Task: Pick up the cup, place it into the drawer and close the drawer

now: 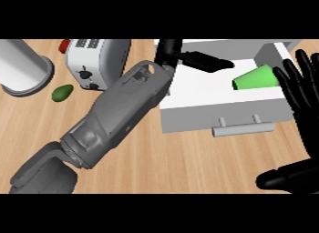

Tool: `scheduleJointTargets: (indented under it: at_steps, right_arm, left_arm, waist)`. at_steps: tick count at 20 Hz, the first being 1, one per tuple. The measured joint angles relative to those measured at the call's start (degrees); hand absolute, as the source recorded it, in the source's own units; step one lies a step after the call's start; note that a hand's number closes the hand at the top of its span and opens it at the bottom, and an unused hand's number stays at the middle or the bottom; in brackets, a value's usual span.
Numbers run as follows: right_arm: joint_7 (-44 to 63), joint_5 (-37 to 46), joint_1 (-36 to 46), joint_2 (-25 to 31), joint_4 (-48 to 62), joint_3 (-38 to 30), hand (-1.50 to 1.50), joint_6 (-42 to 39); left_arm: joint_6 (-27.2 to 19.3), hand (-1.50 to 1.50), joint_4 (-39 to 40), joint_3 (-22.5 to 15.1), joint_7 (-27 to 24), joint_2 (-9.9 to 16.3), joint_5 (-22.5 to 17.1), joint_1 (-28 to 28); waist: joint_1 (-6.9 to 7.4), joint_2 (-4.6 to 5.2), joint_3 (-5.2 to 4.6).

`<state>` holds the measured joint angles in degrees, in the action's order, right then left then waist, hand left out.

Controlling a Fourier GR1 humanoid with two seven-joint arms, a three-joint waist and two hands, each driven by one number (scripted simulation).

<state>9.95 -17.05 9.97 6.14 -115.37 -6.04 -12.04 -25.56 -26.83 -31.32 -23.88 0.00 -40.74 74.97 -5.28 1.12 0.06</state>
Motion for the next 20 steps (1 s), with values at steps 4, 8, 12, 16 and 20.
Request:
scheduleJointTargets:
  at_steps: [4, 8, 12, 16, 20]
  right_arm:
    - [0.87, -2.58, -0.72, 1.15, -0.56, -1.65, 1.50, -1.01]
    - [2.02, -3.90, -1.26, 3.18, -1.72, -2.53, 1.50, -2.66]
    - [0.48, -0.13, -3.57, 5.43, -2.82, -0.92, 1.50, -6.06]
    - [-0.35, 3.39, -6.83, 7.36, -5.11, 0.08, 1.50, -8.54]
    - [-1.43, 7.98, -8.49, 9.00, -5.32, 1.00, 1.50, -10.19]
  left_arm:
    - [2.76, -1.50, -1.24, 2.67, -2.71, 0.15, -2.35, -0.29]
    - [2.72, -1.50, -4.76, 4.59, -1.67, 0.64, -3.16, -1.90]
    - [2.98, -1.50, -9.71, 6.17, -1.51, 3.66, -3.54, -5.80]
    - [2.18, -1.50, -16.18, 7.59, -0.22, 7.30, -4.21, -11.70]
    - [1.50, -1.50, -25.44, 7.64, 2.41, 11.87, -4.39, -19.14]
  waist:
    - [1.85, -0.42, -0.02]
    - [3.79, -0.98, -0.04]
    - [5.29, -1.37, -0.06]
    - [6.09, -1.66, -0.08]
    - [6.87, -1.80, -0.07]
